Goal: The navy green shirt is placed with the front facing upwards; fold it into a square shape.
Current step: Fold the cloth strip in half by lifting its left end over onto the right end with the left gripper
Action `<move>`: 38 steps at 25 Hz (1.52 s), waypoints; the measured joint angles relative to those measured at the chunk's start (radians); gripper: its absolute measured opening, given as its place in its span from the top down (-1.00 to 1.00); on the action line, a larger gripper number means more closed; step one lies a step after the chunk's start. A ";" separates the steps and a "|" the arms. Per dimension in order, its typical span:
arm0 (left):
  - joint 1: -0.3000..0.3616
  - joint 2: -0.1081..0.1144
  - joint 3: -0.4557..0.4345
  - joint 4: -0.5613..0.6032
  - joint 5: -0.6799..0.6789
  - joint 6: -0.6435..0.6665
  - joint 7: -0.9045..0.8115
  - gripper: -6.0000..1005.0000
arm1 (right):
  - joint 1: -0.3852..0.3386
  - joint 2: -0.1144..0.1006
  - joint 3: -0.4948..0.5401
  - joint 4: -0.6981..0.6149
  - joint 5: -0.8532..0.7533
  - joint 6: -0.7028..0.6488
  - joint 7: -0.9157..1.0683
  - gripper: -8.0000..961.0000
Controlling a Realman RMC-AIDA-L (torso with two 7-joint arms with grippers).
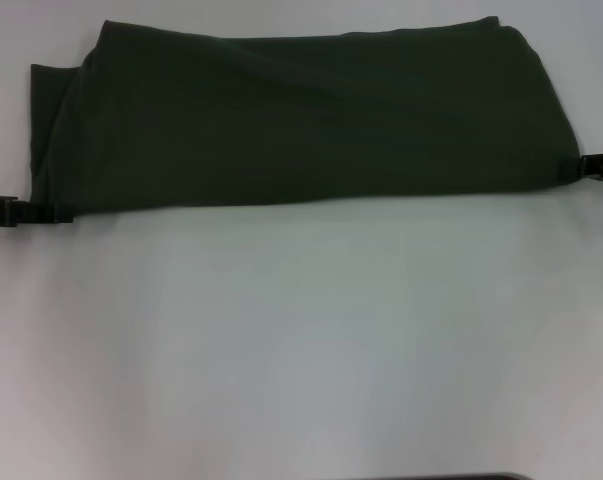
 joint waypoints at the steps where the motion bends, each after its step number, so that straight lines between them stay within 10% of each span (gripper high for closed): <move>1: -0.001 0.000 0.000 0.000 0.000 0.000 0.000 -0.66 | 0.000 0.000 0.000 0.000 0.000 0.000 0.000 0.96; 16: -0.011 -0.008 0.001 0.000 0.002 -0.021 -0.020 -0.47 | -0.002 0.000 0.000 -0.005 0.000 -0.003 0.000 0.96; 21: -0.012 -0.009 0.001 -0.005 0.003 -0.017 -0.022 0.04 | -0.002 0.000 0.000 -0.006 0.001 -0.003 0.000 0.96; 32: -0.012 -0.008 0.001 0.000 0.014 -0.021 -0.021 0.52 | -0.002 0.000 0.000 -0.004 0.000 -0.001 0.000 0.96; 34: -0.012 -0.010 0.001 0.000 0.017 -0.024 -0.021 0.90 | -0.002 0.000 0.000 -0.003 0.000 -0.001 0.000 0.96; 38: -0.010 -0.011 -0.001 -0.008 0.016 -0.021 -0.022 0.94 | -0.004 0.000 0.000 -0.003 0.000 -0.001 0.000 0.96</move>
